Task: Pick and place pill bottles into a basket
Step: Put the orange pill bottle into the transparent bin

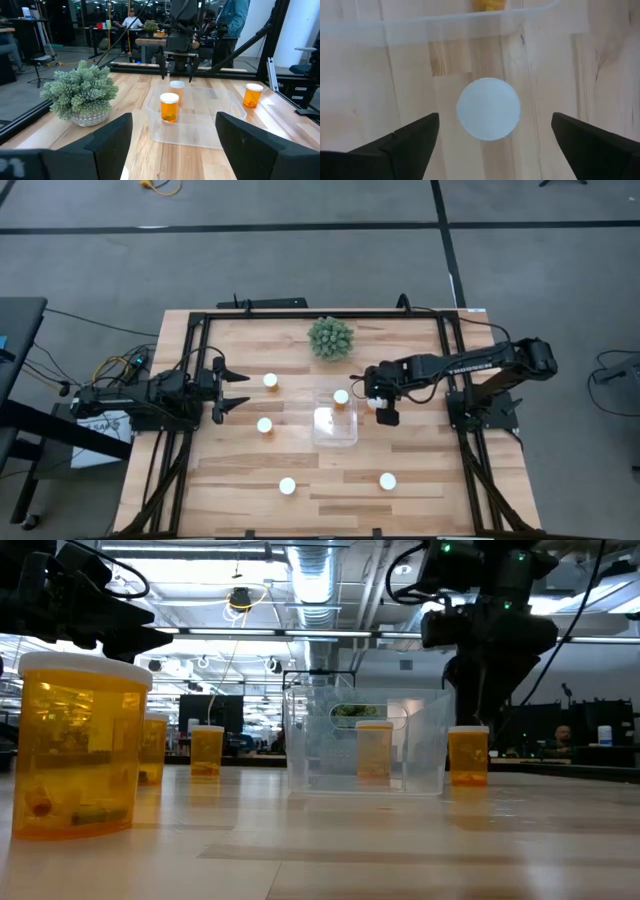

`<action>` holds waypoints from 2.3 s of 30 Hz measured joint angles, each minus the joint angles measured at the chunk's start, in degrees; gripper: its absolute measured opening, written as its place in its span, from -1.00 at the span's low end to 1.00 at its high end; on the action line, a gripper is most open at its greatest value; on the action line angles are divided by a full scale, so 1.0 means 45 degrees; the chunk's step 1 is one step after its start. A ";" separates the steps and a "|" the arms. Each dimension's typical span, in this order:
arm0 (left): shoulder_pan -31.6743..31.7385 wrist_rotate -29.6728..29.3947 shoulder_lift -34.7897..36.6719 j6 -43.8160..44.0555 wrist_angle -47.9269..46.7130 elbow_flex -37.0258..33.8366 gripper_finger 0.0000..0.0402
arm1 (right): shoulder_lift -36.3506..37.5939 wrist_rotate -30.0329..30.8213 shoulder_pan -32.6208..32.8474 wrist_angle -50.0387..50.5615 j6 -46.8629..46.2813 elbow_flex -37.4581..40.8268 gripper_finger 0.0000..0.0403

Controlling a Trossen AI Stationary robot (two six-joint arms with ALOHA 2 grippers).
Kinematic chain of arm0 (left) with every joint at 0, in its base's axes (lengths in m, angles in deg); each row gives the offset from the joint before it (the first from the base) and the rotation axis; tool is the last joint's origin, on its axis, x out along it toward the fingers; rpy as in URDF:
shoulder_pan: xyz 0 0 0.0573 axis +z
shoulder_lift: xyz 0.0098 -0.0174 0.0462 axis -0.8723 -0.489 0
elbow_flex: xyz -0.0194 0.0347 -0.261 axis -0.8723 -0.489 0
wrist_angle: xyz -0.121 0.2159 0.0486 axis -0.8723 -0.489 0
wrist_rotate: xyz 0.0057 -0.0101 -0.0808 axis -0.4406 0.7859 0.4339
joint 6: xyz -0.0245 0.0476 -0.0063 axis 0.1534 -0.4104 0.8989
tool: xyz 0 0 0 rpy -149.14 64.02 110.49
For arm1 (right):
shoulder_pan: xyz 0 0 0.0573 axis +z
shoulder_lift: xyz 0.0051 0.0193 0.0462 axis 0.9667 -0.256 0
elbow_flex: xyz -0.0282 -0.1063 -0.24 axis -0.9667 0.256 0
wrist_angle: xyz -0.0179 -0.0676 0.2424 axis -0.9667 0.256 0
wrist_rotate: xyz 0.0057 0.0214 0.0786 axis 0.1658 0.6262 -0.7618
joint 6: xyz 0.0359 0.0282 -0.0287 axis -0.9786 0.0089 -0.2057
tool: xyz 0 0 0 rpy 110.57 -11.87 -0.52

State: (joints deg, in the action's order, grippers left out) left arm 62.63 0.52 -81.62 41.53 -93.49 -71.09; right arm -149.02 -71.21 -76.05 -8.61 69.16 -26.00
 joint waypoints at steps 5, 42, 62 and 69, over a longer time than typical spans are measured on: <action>-0.0002 0.0000 0.0004 0.0000 0.0001 0.0000 0.38 | -0.0931 -0.0186 0.0000 -0.0050 -0.0058 -0.0001 0.90; 0.0002 -0.0005 0.0003 0.0000 0.0000 0.0000 0.38 | -0.2126 -0.0089 -0.0019 -0.0447 0.0666 -0.0373 0.08; 0.0001 -0.0005 0.0005 0.0000 -0.0001 0.0000 0.38 | -0.1666 -0.0094 -0.0078 0.2027 0.1247 -0.2701 -0.17; 0.0001 0.0051 0.0000 0.0000 -0.0004 0.0000 0.38 | -0.1184 -0.0103 -0.0180 0.4001 0.1346 -0.4711 -0.15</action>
State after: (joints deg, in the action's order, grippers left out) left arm 62.63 0.75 -81.62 41.53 -93.51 -71.09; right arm -154.35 -71.67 -76.86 9.40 75.22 -47.20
